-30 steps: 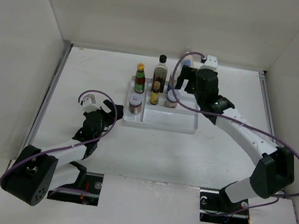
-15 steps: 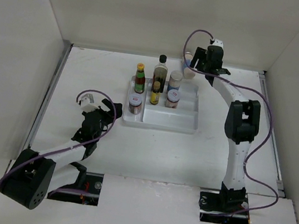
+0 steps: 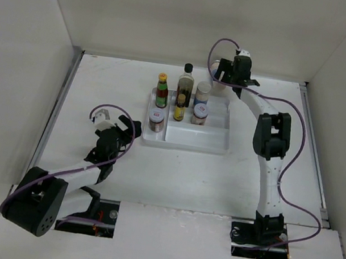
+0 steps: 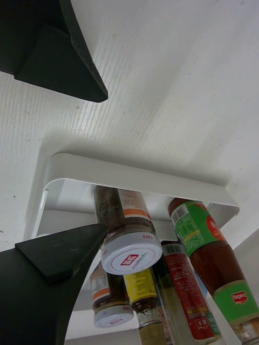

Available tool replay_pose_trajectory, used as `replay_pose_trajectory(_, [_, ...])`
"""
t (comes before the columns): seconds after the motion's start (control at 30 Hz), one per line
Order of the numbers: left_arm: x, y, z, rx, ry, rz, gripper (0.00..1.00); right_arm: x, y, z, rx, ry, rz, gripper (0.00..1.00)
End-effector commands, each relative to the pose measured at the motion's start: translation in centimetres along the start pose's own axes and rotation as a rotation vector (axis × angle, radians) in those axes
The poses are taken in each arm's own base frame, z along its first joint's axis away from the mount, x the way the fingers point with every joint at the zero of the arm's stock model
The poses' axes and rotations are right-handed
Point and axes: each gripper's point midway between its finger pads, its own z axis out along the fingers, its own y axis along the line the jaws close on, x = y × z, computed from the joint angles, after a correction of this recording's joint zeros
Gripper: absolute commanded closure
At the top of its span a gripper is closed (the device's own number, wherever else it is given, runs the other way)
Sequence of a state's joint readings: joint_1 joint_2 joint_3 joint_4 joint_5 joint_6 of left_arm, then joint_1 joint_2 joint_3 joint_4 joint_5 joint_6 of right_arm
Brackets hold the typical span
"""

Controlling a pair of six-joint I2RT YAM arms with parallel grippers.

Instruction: Organize the condiment bottles

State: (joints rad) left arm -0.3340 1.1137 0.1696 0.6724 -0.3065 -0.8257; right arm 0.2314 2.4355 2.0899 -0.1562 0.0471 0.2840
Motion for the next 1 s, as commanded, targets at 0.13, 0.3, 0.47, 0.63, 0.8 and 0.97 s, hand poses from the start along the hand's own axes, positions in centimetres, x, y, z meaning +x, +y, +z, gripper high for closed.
replay_pose_trajectory(0.13, [-2.0,-1.4,-0.1,0.053,-0.075,-0.018,0.0,-0.5,0.2,0.9,0.021,-0.01,-0.01,0.13])
replay_pose_trajectory(0.3, [-2.2,-1.6,-0.1,0.063,-0.08,-0.022,0.0,0.4,0.5,1.5,0.028,0.021,-0.022,0.15])
replay_pose_trajectory(0.47, [-2.4,-1.6,-0.2,0.065,-0.086,-0.026,0.0,1.0,1.0,1.9,0.032,0.024,-0.009,0.26])
replay_pose_trajectory(0.63, [-2.7,-1.3,-0.3,0.061,-0.095,-0.032,0.0,1.3,1.5,1.9,0.012,0.037,-0.012,0.28])
replay_pose_trajectory(0.8, [-2.9,-1.3,-0.4,0.063,-0.101,-0.034,0.0,1.4,1.8,1.4,-0.002,0.046,0.011,0.45])
replay_pose_trajectory(0.97, [-3.0,-1.2,-0.4,0.06,-0.102,-0.034,0.0,-1.9,1.3,-1.0,-0.033,-0.072,0.128,0.54])
